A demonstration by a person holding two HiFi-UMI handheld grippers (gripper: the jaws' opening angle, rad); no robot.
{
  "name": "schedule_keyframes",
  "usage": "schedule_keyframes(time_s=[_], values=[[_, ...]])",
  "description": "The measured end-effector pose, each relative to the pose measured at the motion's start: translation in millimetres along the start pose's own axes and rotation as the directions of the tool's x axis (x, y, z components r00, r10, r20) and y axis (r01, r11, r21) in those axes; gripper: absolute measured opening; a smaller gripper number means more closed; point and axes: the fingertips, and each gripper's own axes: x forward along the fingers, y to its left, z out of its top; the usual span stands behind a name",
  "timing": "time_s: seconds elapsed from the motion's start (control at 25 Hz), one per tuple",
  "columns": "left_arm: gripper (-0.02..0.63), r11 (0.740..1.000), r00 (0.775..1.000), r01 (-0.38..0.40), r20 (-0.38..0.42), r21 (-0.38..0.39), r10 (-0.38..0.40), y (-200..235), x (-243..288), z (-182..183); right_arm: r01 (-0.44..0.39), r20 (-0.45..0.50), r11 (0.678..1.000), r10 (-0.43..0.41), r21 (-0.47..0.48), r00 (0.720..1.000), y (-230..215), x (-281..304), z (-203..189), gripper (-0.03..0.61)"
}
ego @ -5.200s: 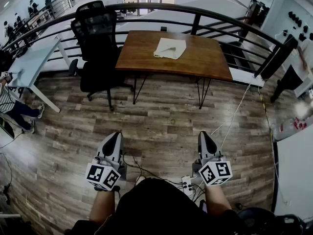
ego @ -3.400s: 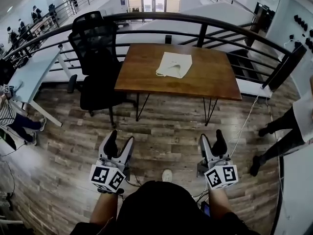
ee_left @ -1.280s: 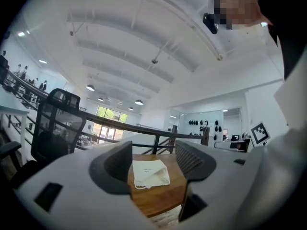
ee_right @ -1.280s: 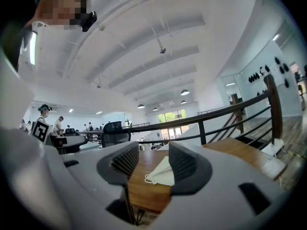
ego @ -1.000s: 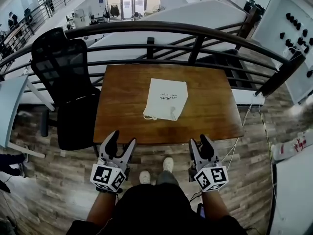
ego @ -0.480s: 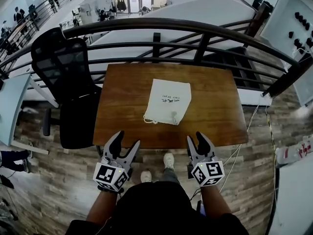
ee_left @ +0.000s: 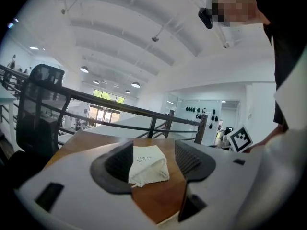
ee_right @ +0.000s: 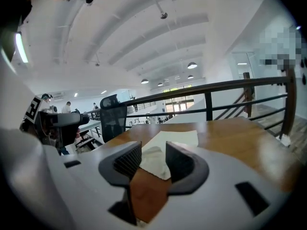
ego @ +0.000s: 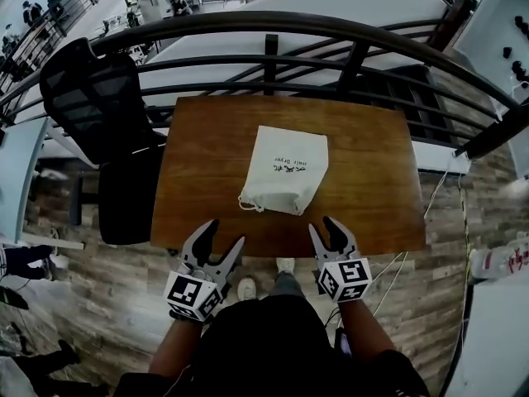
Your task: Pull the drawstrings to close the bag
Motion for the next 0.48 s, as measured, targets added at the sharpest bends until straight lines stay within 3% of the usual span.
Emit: schedule_keyframes(time_s=[0.48], values=[[0.276, 0.999, 0.995, -0.038, -0.089, -0.026, 0.035, 10, 47, -22, -0.061, -0.234, 0.997, 0.051, -0.036, 0.971, -23, 82, -38, 0.153]])
